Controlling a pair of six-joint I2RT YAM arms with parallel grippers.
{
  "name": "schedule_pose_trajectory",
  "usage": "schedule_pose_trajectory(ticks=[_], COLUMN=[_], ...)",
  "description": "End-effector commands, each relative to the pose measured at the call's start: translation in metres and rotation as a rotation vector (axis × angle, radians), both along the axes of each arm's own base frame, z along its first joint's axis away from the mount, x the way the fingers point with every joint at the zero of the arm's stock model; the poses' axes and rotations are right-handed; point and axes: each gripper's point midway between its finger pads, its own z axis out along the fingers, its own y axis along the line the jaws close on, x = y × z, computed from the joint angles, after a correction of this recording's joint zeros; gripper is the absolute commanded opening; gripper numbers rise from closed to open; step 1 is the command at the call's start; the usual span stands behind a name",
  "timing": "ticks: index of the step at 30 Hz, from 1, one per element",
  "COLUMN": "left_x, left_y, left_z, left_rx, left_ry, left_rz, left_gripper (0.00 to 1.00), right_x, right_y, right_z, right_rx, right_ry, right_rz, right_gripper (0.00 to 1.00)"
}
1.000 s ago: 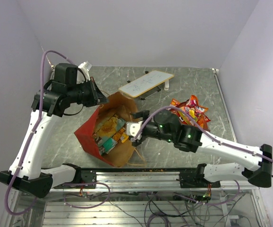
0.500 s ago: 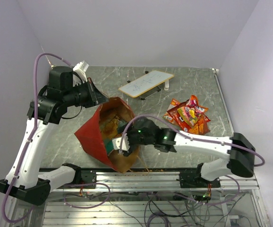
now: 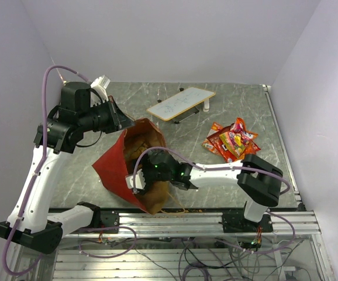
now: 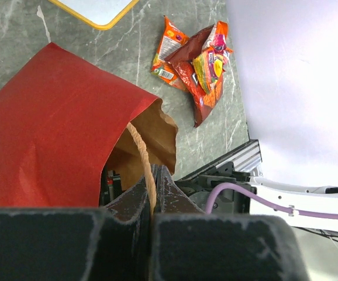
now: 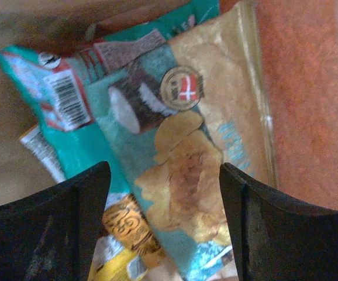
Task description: Take the snacks out of the paper bag
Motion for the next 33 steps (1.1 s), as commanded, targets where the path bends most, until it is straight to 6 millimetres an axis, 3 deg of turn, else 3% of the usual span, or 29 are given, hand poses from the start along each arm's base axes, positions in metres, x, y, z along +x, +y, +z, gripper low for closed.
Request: schedule_pose_trajectory(ticks=[1, 3, 7, 8, 13, 15, 18, 22, 27, 33], left_x=[0.0, 0.0, -0.001, -0.001, -0.002, -0.002, -0.003, -0.006, -0.004, -0.004], left_y=[-0.005, -0.005, -0.002, -0.001, 0.004, 0.007, 0.011, 0.013, 0.019, 0.021], left_z=[0.016, 0.015, 0.018, 0.018, 0.015, 0.015, 0.011, 0.01, 0.005, 0.0], left_rx=[-0.028, -0.023, -0.007, -0.003, 0.038, 0.057, 0.065, 0.072, 0.108, 0.113], left_ry=[-0.057, -0.05, -0.06, -0.062, -0.058, -0.058, -0.055, -0.057, -0.042, -0.024], left_rz=[-0.027, -0.03, -0.025, -0.023, -0.022, -0.014, 0.006, 0.011, 0.035, 0.049], left_gripper=[0.07, 0.07, 0.07, 0.07, 0.07, 0.07, 0.07, 0.07, 0.07, 0.07], right_x=[0.012, 0.015, 0.003, 0.004, 0.028, 0.039, 0.055, 0.072, 0.078, 0.073], right_y=[0.027, 0.033, 0.04, 0.045, 0.054, 0.052, 0.039, 0.026, 0.024, 0.016], right_z=[0.02, 0.013, -0.005, 0.0, 0.004, 0.016, 0.035, 0.053, 0.07, 0.076], right_rx=[0.156, 0.159, 0.119, 0.131, 0.195, 0.254, 0.366, 0.449, 0.469, 0.463], right_ry=[-0.054, -0.036, 0.008, 0.012, 0.004, -0.003, 0.011, 0.051, 0.051, 0.063], right_rz=[-0.015, -0.014, 0.068, 0.075, -0.034, -0.088, -0.171, -0.236, -0.247, -0.245], right_gripper=[0.75, 0.75, 0.75, 0.75, 0.73, 0.64, 0.41, 0.21, 0.0, 0.0])
